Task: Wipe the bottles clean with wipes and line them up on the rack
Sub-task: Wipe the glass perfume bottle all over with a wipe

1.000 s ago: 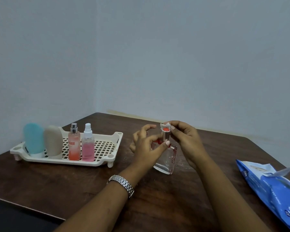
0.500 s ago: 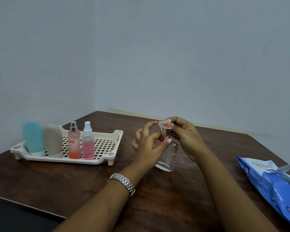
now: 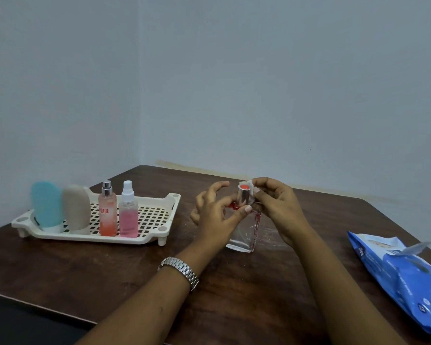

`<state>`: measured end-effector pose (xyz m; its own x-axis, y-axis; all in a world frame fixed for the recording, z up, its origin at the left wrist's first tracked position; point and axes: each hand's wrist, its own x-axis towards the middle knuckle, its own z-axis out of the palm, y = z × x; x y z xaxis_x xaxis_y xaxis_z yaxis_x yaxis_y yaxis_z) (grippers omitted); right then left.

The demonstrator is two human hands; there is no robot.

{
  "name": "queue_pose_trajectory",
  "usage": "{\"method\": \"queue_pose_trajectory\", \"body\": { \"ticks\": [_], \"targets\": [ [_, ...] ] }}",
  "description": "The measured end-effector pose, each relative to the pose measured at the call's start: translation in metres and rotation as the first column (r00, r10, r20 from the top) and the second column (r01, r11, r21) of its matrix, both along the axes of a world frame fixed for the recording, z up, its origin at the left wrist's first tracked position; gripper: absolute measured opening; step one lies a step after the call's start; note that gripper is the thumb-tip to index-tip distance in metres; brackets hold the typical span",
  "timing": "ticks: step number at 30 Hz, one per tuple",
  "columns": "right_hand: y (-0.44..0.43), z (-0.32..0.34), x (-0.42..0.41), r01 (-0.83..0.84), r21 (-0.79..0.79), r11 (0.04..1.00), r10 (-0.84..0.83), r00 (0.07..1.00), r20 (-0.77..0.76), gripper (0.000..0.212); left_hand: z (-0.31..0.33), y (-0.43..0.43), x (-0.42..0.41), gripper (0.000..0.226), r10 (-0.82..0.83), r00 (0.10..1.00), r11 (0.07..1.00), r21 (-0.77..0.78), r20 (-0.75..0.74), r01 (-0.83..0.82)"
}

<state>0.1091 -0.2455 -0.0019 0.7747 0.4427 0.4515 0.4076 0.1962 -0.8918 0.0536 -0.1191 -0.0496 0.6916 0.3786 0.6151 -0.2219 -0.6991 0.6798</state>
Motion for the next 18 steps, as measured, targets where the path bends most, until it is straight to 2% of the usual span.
{"method": "queue_pose_trajectory", "body": {
  "ticks": [3,7,10,12,18],
  "targets": [
    [-0.007,0.0019,0.0025,0.025,-0.06,0.998,-0.023,0.999,0.028,0.015,0.0,-0.0003,-0.0006,0.029,-0.002,1.0,1.0,0.005,-0.004,0.002],
    [-0.0097,0.0038,0.0019,0.017,0.008,1.0,-0.017,0.994,0.106,0.01,-0.0004,0.0011,0.0013,0.036,0.033,0.999,0.999,0.02,0.013,-0.033],
    [-0.0057,-0.0027,0.0039,0.152,-0.079,0.985,-0.127,0.959,0.252,0.01,-0.0007,0.0017,0.0017,0.047,0.038,0.999,0.999,0.018,0.028,-0.038],
    [-0.0061,-0.0052,0.006,0.201,-0.129,0.971,-0.158,0.945,0.287,0.012,-0.0013,0.0018,0.0017,0.051,0.022,0.999,0.999,0.031,0.031,-0.023],
    [-0.0044,-0.0023,0.0021,0.146,0.011,0.989,-0.143,0.946,0.291,0.013,-0.0056,0.0052,0.0074,0.058,0.038,0.997,0.999,0.013,0.074,-0.039]
  ]
}}
